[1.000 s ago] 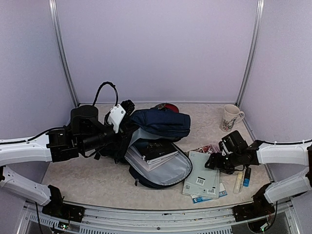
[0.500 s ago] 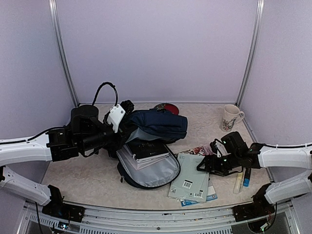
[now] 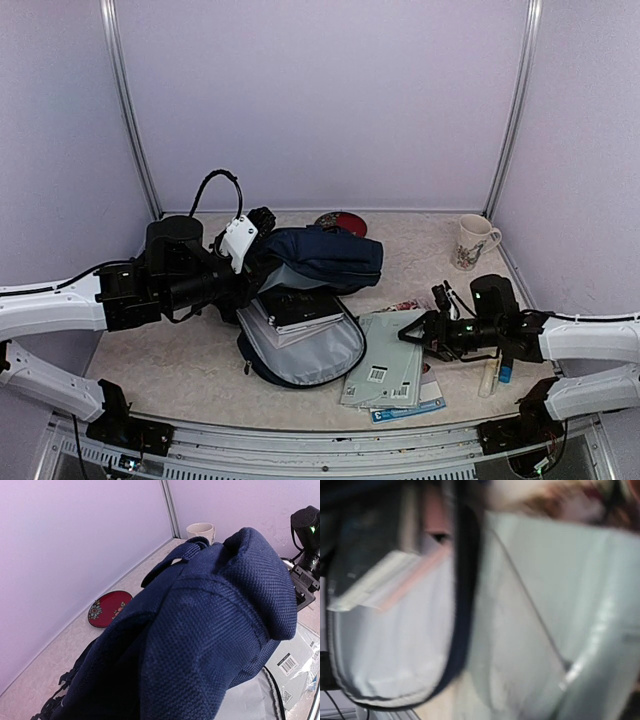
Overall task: Pack the student bag
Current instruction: Pick up the pencil case from the center of the board.
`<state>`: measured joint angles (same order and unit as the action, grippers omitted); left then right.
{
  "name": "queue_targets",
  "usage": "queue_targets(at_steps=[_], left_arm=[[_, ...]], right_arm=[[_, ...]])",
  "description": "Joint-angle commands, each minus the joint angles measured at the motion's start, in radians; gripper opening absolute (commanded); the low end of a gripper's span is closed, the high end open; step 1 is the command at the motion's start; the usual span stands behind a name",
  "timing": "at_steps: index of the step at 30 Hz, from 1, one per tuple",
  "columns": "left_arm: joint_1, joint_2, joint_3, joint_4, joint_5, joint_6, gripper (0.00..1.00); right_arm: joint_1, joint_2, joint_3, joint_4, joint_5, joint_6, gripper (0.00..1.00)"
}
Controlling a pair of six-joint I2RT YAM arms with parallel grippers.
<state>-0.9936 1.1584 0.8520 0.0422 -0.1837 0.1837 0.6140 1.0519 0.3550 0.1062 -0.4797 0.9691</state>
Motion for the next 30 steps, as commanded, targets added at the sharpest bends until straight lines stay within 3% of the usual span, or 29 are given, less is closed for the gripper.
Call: queue_targets(at_steps=[1, 4, 5, 9, 12, 17, 21, 26, 30], left_arm=[[0.002, -0.018, 0.042, 0.127, 0.014, -0.038, 0.00], [0.000, -0.017, 0.042, 0.127, 0.021, -0.038, 0.00], [0.000, -0.016, 0.042, 0.125, 0.022, -0.038, 0.00], [-0.002, -0.018, 0.043, 0.125, 0.021, -0.034, 0.00], [-0.002, -0.023, 0.042, 0.125, 0.014, -0.032, 0.00], [-0.002, -0.032, 0.041, 0.128, 0.001, -0.028, 0.00], [0.000, -0.036, 0.040, 0.131, 0.002, -0.028, 0.00], [0.018, -0.043, 0.041, 0.134, 0.010, -0.044, 0.00], [0.041, -0.053, 0.037, 0.142, 0.039, -0.051, 0.00]], right_arm=[[0.010, 0.065, -0.030, 0.174, -0.074, 0.066, 0.70], [0.030, 0.114, -0.011, 0.225, -0.081, 0.066, 0.68], [0.041, 0.128, 0.002, 0.234, -0.081, 0.062, 0.64], [0.061, 0.180, 0.048, 0.206, -0.073, 0.040, 0.25], [0.061, 0.154, 0.088, 0.094, -0.027, 0.003, 0.00], [0.043, 0.036, 0.193, -0.235, 0.067, -0.084, 0.00], [0.038, -0.122, 0.340, -0.514, 0.187, -0.247, 0.00], [0.068, -0.255, 0.380, -0.426, 0.118, -0.393, 0.00], [0.194, -0.239, 0.409, -0.301, 0.132, -0.578, 0.00]])
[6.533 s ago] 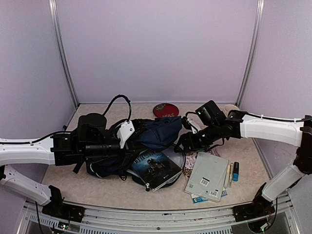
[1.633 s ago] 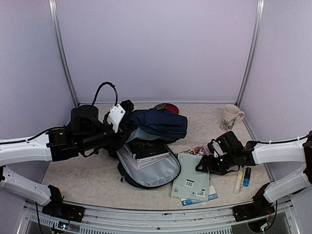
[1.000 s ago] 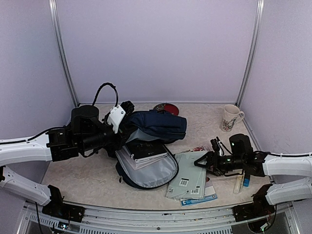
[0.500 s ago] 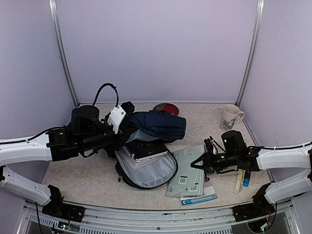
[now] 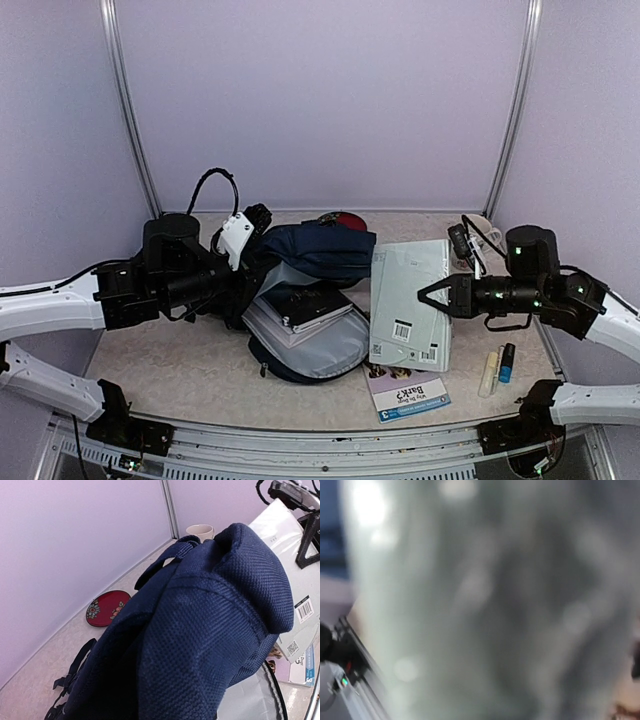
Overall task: Pack the student bag
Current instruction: Pick up the pencil case from the center of the board, then place the pencil case in the largest pocket of the bag.
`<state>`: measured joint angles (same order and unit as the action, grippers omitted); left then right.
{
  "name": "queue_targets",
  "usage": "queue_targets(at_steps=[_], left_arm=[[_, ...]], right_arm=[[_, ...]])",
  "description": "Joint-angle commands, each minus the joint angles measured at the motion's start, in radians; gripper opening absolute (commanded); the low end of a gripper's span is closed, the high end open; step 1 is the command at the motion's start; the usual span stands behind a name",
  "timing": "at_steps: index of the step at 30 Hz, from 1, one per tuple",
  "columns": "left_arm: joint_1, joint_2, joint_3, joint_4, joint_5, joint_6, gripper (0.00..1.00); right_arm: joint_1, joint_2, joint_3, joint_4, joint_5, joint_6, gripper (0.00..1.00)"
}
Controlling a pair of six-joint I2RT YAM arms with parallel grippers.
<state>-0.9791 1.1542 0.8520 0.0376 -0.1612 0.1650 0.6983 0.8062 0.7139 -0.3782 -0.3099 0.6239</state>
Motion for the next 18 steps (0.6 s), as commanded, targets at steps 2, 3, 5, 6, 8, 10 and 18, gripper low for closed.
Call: queue_targets(at_steps=[2, 3, 5, 6, 8, 10, 18], left_arm=[[0.032, -0.049, 0.038, 0.145, 0.040, -0.032, 0.00], [0.032, -0.051, 0.040, 0.146, 0.052, -0.032, 0.00], [0.034, -0.055, 0.039, 0.148, 0.075, -0.031, 0.00], [0.034, -0.058, 0.038, 0.150, 0.088, -0.029, 0.00], [0.034, -0.065, 0.036, 0.155, 0.109, -0.025, 0.00], [0.034, -0.066, 0.035, 0.157, 0.118, -0.023, 0.00], [0.046, -0.074, 0.035, 0.165, 0.232, -0.022, 0.00]], right_arm=[[0.190, 0.021, 0.053, 0.287, -0.048, -0.381, 0.00], [0.232, 0.031, 0.051, 0.340, -0.059, -0.469, 0.00], [0.261, 0.049, 0.039, 0.439, -0.098, -0.680, 0.00], [0.263, 0.059, 0.030, 0.510, -0.127, -0.771, 0.00], [0.264, 0.088, 0.013, 0.633, -0.197, -0.922, 0.00], [0.264, 0.130, 0.009, 0.735, -0.261, -1.048, 0.00], [0.264, 0.363, 0.062, 0.921, -0.388, -1.415, 0.00]])
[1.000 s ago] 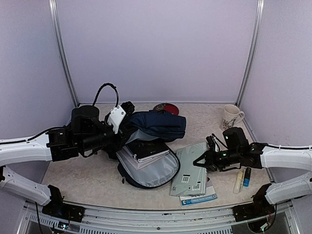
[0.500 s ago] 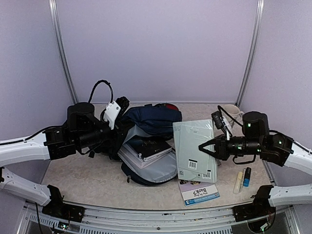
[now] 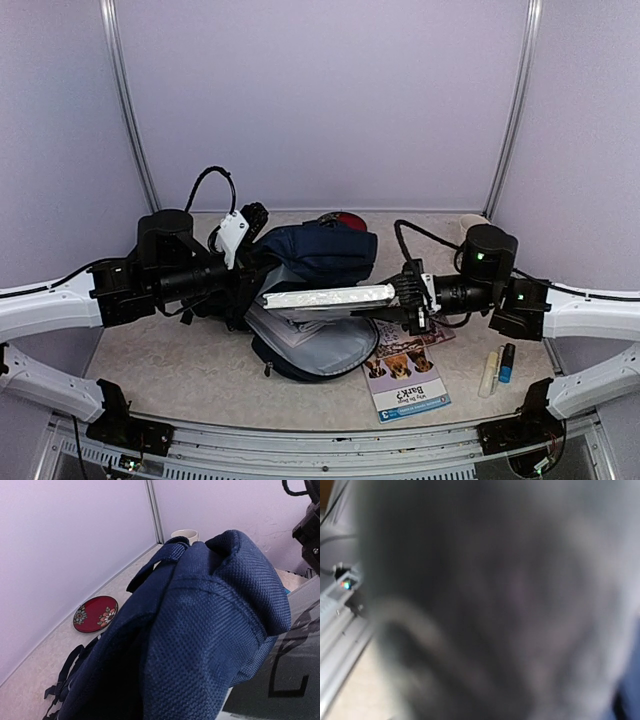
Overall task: Pack the student bag
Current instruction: Place the pencil case in the largest pocket of the bag.
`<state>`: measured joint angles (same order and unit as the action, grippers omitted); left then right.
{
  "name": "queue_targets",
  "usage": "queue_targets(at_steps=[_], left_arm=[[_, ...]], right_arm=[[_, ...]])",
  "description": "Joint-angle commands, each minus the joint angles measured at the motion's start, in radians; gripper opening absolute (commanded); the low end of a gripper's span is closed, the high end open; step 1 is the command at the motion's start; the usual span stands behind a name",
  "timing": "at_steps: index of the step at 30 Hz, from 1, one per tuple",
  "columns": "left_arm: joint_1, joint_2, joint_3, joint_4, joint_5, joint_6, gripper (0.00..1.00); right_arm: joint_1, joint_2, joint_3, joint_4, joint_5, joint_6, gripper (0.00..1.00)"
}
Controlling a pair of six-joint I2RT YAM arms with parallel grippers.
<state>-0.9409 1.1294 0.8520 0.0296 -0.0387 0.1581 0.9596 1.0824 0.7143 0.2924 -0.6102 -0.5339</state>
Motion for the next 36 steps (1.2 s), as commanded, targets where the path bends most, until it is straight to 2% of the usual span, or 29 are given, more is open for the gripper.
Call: queue_targets(at_steps=[1, 8, 14, 17, 22, 23, 27, 31, 36], left_arm=[[0.008, -0.052, 0.034, 0.176, 0.132, -0.015, 0.00], [0.008, -0.058, 0.030, 0.182, 0.215, -0.002, 0.00], [0.008, -0.064, 0.024, 0.188, 0.259, 0.008, 0.00], [0.009, -0.061, 0.023, 0.190, 0.270, 0.009, 0.00], [0.010, -0.062, 0.024, 0.191, 0.267, 0.006, 0.00], [0.010, -0.063, 0.024, 0.191, 0.267, 0.006, 0.00], [0.010, -0.063, 0.027, 0.188, 0.256, 0.001, 0.00], [0.011, -0.060, 0.032, 0.179, 0.232, 0.001, 0.00], [0.014, -0.059, 0.035, 0.174, 0.209, -0.003, 0.00]], right_arm=[[0.002, 0.114, 0.065, 0.270, -0.080, -0.286, 0.00], [-0.030, 0.269, 0.089, 0.399, -0.057, -0.410, 0.00], [-0.054, 0.377, 0.027, 0.589, 0.013, -0.437, 0.00], [-0.065, 0.436, -0.014, 0.702, 0.005, -0.376, 0.00], [-0.071, 0.537, -0.058, 0.813, 0.023, -0.299, 0.08], [-0.076, 0.557, -0.070, 0.846, 0.032, -0.279, 0.11], [-0.089, 0.616, -0.106, 0.948, 0.103, -0.209, 0.34], [-0.090, 0.604, -0.133, 0.934, 0.141, -0.172, 0.62], [-0.090, 0.535, -0.162, 0.804, 0.163, -0.177, 0.73]])
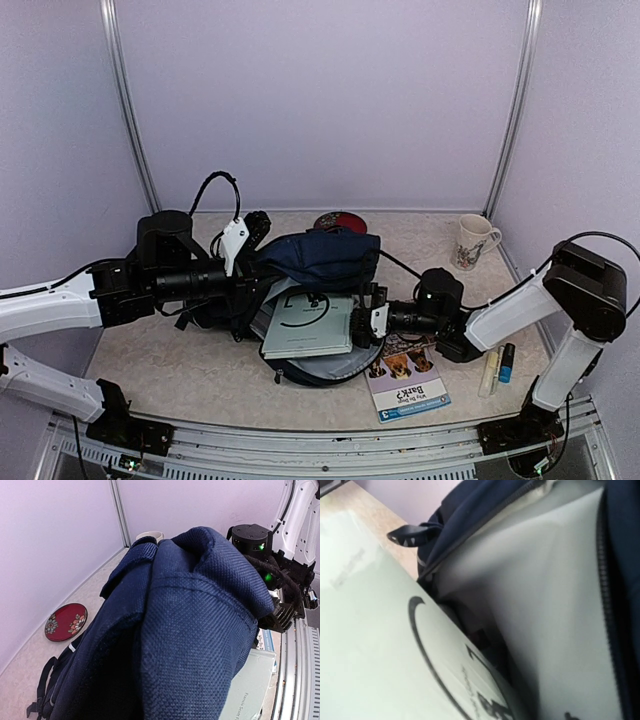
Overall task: Pack the student bag
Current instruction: Place the pencil case in the largest pocket of the bag, then put down the student bag at the center of the board.
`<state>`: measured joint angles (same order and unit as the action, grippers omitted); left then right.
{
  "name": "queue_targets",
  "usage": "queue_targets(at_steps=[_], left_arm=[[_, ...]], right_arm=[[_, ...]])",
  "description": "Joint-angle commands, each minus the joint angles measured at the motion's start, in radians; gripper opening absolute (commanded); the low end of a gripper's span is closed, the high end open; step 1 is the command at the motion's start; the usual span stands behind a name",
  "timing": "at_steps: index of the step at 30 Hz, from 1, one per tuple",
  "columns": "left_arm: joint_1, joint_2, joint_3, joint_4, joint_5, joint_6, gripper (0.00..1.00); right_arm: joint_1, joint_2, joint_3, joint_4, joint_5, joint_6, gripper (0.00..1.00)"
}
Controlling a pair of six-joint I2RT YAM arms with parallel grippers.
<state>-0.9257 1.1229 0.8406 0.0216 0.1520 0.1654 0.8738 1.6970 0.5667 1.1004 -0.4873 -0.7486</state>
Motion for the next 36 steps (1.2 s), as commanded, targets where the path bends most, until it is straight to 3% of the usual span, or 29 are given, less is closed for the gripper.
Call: queue_targets(at_steps=[1, 4, 6, 12, 19, 21, 27, 31, 33, 36], left_arm=[[-0.001, -0.051, 0.049, 0.180, 0.014, -0.011, 0.00], [0.002, -0.051, 0.051, 0.177, 0.011, -0.010, 0.00], [0.002, -0.052, 0.051, 0.177, 0.012, -0.010, 0.00], [0.008, -0.053, 0.050, 0.178, 0.012, -0.012, 0.00], [0.011, -0.050, 0.049, 0.178, -0.007, -0.014, 0.00], [0.013, -0.049, 0.050, 0.178, -0.012, -0.014, 0.00], [0.013, -0.045, 0.051, 0.174, -0.013, -0.012, 0.00], [0.013, -0.033, 0.060, 0.157, -0.023, -0.011, 0.00], [0.013, -0.031, 0.061, 0.156, -0.024, -0.010, 0.00], [0.012, -0.030, 0.061, 0.155, -0.027, -0.009, 0.00]], right_arm=[[-0.003, -0.101, -0.017, -0.047, 0.036, 0.034, 0.78], [0.003, -0.163, 0.035, -0.390, 0.030, 0.013, 0.83], [0.011, -0.194, 0.074, -0.584, 0.058, 0.049, 0.98], [0.015, -0.409, -0.089, -0.540, 0.054, 0.163, 1.00], [0.039, -0.564, -0.102, -0.700, 0.081, 0.330, 1.00], [0.041, -0.610, -0.104, -0.704, 0.099, 0.479, 0.98], [0.042, -0.571, -0.031, -0.728, 0.250, 1.213, 0.79], [0.075, -0.527, -0.151, -0.451, 0.282, 1.562, 0.76], [0.093, -0.505, -0.149, -0.447, 0.299, 1.622, 0.77], [0.173, -0.474, -0.070, -0.643, 0.383, 1.582, 0.84]])
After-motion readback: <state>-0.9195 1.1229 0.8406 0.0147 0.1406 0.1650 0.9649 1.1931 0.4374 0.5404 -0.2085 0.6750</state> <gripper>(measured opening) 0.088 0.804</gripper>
